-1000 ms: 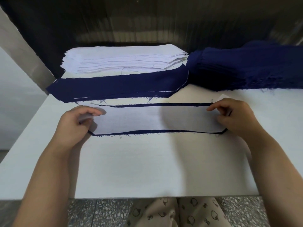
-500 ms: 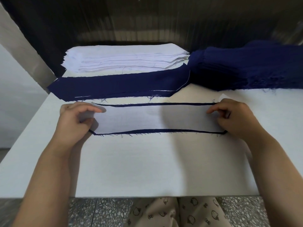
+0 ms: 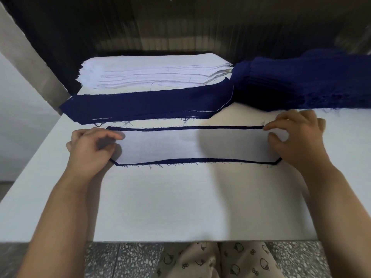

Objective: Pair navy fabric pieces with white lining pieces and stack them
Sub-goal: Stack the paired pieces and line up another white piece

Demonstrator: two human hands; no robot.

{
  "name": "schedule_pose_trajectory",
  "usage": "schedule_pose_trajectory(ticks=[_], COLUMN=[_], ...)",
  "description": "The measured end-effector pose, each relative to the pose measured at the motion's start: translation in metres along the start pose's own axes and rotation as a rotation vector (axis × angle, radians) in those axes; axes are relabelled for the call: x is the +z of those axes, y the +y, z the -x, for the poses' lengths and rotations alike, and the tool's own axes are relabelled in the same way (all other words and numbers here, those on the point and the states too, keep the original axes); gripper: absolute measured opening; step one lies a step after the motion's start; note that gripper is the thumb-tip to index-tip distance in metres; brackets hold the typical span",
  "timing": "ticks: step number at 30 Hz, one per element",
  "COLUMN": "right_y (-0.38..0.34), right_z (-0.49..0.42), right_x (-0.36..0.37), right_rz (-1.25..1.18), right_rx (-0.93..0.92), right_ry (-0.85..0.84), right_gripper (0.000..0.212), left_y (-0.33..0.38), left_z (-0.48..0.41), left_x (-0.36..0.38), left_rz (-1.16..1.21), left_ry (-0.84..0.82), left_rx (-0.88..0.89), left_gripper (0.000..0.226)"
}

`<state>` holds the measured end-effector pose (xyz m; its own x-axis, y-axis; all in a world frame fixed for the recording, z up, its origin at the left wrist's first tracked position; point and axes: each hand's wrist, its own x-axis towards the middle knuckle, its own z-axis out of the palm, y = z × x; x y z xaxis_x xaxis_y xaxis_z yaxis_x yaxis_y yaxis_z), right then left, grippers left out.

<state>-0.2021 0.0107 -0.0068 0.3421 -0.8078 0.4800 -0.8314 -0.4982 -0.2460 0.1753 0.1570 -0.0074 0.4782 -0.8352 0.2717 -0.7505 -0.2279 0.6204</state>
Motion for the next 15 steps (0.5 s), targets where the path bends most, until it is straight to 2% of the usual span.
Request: schedule_pose_trajectory(ticks=[3, 5, 8, 11, 15], right_y=[-0.009, -0.013, -0.017, -0.028, -0.047], right_z=[-0.002, -0.003, -0.011, -0.031, -0.063], right_x=[0.003, 0.004, 0.004, 0.008, 0.028], right_rz=[-0.09, -0.125, -0.084, -0.07, -0.162], right_rx=[-0.12, -0.088, -0.047, -0.043, -0.077], right_ry=[-0.149, -0.213, -0.229, -0.293, -0.319], right_gripper=[0.015, 0.017, 0.019, 0.021, 0.028], left_y=[-0.001, -0.003, -0.007, -0.008, -0.015], left_z=[0.0, -0.002, -0.009, -0.023, -0.054], left_x=[0.001, 0.001, 0.002, 0.005, 0.001], left_rz=[-0.008, 0.041, 0.097, 0.082, 0.095], left_ry=[-0.003, -0.006, 0.025, 0.053, 0.102], left_rx=[-0.03, 0.0, 0.054, 0.062, 0.001], left_gripper=[0.048, 0.035, 0.019, 0.026, 0.02])
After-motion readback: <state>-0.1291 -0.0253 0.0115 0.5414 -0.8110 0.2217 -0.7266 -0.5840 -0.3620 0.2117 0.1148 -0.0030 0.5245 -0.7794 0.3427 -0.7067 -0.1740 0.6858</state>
